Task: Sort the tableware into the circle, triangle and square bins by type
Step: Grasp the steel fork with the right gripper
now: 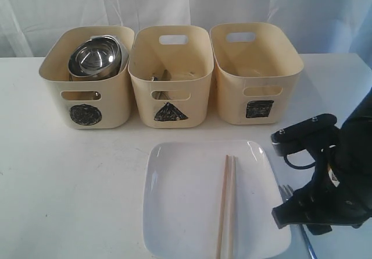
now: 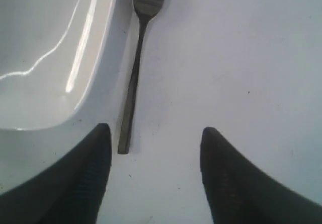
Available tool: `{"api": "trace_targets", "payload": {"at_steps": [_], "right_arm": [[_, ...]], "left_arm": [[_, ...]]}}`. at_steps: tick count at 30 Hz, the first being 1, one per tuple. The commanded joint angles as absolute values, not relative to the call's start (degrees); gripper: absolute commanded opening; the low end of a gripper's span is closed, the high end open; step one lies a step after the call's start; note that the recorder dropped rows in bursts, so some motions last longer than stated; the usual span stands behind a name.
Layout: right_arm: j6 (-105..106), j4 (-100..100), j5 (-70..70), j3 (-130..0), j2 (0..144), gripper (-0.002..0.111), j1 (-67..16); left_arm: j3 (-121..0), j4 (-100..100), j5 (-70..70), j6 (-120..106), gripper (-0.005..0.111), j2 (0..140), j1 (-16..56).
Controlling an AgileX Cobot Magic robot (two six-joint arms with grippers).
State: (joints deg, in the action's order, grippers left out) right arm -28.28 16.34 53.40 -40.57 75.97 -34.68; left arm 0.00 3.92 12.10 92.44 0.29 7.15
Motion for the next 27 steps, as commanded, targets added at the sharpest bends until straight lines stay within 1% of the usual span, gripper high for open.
{"api": "trace_targets", "payload": {"at_steps": [1, 6, 18, 24, 26, 27], "right_arm": [[-28.69, 16.18, 48.55, -39.22, 76.45, 0.051, -32.32], [-28.69, 15.89, 44.89, -39.22, 78.23, 0.051, -30.25], [-28.69, 15.77, 37.21, -39.22, 89.38, 0.051, -29.88], [-28.69, 15.67, 34.79, -39.22, 92.78, 0.051, -28.48], [-28.69, 15.67, 34.52, -39.22, 93.75, 0.05, -27.91], [-28.58, 15.9, 34.52, -39.22, 94.57, 0.047, -27.91]], "left_arm": [[0.0, 3.9, 12.08, 92.28, 0.0, 0.0, 7.04], [0.0, 3.9, 12.08, 92.28, 0.0, 0.0, 7.04], [0.0, 3.9, 12.2, 92.28, 0.0, 0.0, 7.04], [0.0, 3.9, 12.2, 92.28, 0.0, 0.0, 7.04], [0.0, 3.9, 12.2, 92.28, 0.0, 0.0, 7.04], [0.0, 3.9, 12.2, 92.28, 0.0, 0.0, 7.04]]}}
